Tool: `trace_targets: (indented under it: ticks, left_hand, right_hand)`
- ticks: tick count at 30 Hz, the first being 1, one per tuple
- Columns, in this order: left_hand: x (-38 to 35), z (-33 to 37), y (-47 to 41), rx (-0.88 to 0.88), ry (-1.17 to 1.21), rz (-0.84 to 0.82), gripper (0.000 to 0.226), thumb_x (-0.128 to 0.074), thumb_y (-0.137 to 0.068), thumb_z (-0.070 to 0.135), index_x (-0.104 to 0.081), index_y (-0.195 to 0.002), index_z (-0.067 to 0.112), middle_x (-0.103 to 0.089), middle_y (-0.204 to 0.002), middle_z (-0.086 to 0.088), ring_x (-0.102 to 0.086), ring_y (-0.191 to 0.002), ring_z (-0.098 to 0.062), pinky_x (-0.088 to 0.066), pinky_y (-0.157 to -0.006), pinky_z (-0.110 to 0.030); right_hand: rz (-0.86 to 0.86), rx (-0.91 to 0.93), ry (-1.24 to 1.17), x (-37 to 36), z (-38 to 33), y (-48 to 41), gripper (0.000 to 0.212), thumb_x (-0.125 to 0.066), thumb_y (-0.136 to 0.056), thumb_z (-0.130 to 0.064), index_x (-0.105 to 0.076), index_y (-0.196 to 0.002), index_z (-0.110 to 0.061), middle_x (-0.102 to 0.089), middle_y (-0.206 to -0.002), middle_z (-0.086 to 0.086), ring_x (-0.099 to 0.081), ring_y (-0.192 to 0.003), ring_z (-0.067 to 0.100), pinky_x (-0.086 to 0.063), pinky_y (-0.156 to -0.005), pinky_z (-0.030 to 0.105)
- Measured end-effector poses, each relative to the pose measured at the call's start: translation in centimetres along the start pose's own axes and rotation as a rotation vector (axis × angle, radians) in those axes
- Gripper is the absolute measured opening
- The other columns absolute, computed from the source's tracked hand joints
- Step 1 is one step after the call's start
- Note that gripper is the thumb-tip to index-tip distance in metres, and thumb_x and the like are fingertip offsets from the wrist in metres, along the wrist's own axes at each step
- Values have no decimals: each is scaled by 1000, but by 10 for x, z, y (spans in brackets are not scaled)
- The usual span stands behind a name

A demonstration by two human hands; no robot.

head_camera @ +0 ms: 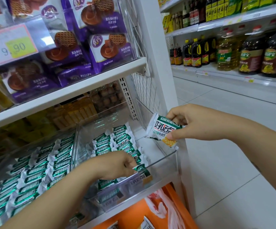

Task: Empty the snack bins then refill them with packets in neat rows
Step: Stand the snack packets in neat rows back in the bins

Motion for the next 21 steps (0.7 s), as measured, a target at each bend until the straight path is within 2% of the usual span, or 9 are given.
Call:
trace_targets:
  ticks: [2,4,9,12,14,17,21]
  left_hand:
    - [-1,3,-4,28,-43,43,12,-59,-93,25,-55,-81,28,-56,-78,16,-51,-72,-1,-38,-64,-14]
    - [0,4,-8,44,-71,75,2,-61,-91,26,-61,-93,26,-59,-89,12,-55,-81,-4,-38,-67,-13]
    - [3,5,-8,105,-23,47,46,-67,-87,32,-49,-128,21,-57,-105,7,-57,-95,-12,-45,-85,-22]
    - [4,5,-8,102,-29,0,52,-63,-91,29,-44,-138,21,-56,-110,7,-56,-99,-12,-43,-89,-20]
    - [2,6,-9,82,-74,-53,56,-57,-94,26,-35,-145,29,-55,-116,5,-55,-98,-11,-42,-87,-19]
    - [-1,9,-9,58,-119,-75,62,-52,-96,17,-25,-147,38,-52,-127,0,-52,-99,-11,-40,-83,-18]
    - [-2,6,-14,32,-175,-33,62,-58,-92,12,-32,-145,32,-49,-133,-6,-48,-103,-13,-38,-87,-18]
  right_hand:
    - [2,-2,3,-1,0,0,26,-76,-78,-28,-62,-100,-27,-73,-90,-10,-68,-82,10,-53,-83,43]
    - [3,-5,6,-1,0,0,26,-76,-78,-29,-62,-100,-28,-73,-90,-11,-68,-82,9,-54,-83,43]
    - [-1,1,12,-3,0,1,26,-76,-78,-29,-62,-99,-27,-73,-90,-9,-68,-83,10,-54,-82,41]
    - [-13,7,25,-6,-1,2,26,-76,-78,-28,-62,-100,-26,-72,-91,-9,-67,-84,11,-53,-80,39]
    - [-18,8,34,-6,-2,2,27,-75,-79,-29,-62,-102,-26,-72,-92,-8,-67,-85,12,-52,-78,38]
    - [-23,12,35,-4,-2,2,26,-75,-79,-29,-62,-102,-26,-73,-91,-8,-67,-84,12,-51,-76,37]
    - [-24,1,39,-5,-1,2,26,-75,-78,-31,-62,-100,-27,-73,-91,-8,-67,-84,12,-53,-78,40]
Point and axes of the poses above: each hand's wrist, its own y-axis away from the middle knuckle, its own x-axis out of the back of the hand, z = x × y, the point moved 3 cm from there along -y, towards the middle knuckle
